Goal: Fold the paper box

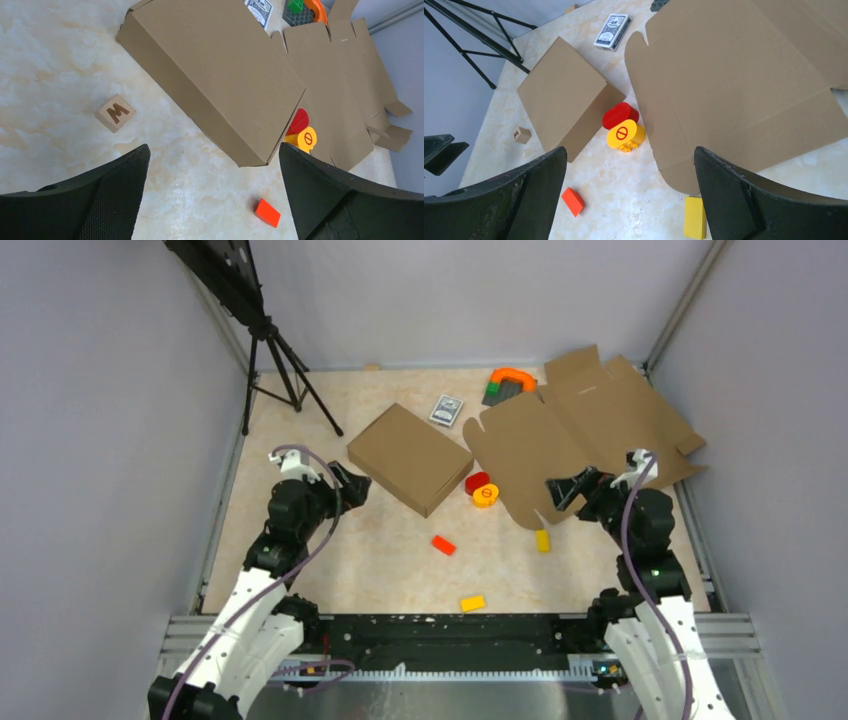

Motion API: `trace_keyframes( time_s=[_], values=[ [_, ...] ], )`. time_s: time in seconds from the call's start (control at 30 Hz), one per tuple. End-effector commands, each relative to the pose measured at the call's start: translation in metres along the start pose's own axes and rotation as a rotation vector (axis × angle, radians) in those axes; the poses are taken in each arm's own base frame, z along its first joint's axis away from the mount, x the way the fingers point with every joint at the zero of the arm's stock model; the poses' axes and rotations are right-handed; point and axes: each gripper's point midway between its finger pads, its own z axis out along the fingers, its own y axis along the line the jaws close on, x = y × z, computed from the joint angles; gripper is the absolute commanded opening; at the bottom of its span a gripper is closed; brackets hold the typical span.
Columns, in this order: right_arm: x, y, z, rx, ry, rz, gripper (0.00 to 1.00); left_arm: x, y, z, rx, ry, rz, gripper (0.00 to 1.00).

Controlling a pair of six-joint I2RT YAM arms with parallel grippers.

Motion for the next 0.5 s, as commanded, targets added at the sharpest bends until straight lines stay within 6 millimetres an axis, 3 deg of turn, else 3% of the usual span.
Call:
trace_keyframes(
  time_s=[0.0, 0.27, 0.37, 0.47],
  values=[
    [-0.014, 0.004, -0.004, -0.001, -0.045, -0.029, 0.96, 0.003, -0.011, -0.001, 0.067, 0.0, -0.01, 0.98],
    [-0.017, 0.006, -0.002, -0.007, -0.039, -0.049, 0.96, 0.0, 0.009, -0.001, -0.029, -0.047, -0.049, 0.98],
    [-0.015, 0.009, 0.003, -0.029, -0.012, -0.058, 0.96, 0.005, 0.008, 0.0, -0.022, -0.024, -0.037, 0.98],
    [-0.01, 0.026, 0.016, -0.134, 0.052, -0.068, 0.96, 0.018, -0.007, 0.003, 0.066, 0.054, -0.035, 0.99]
  ],
)
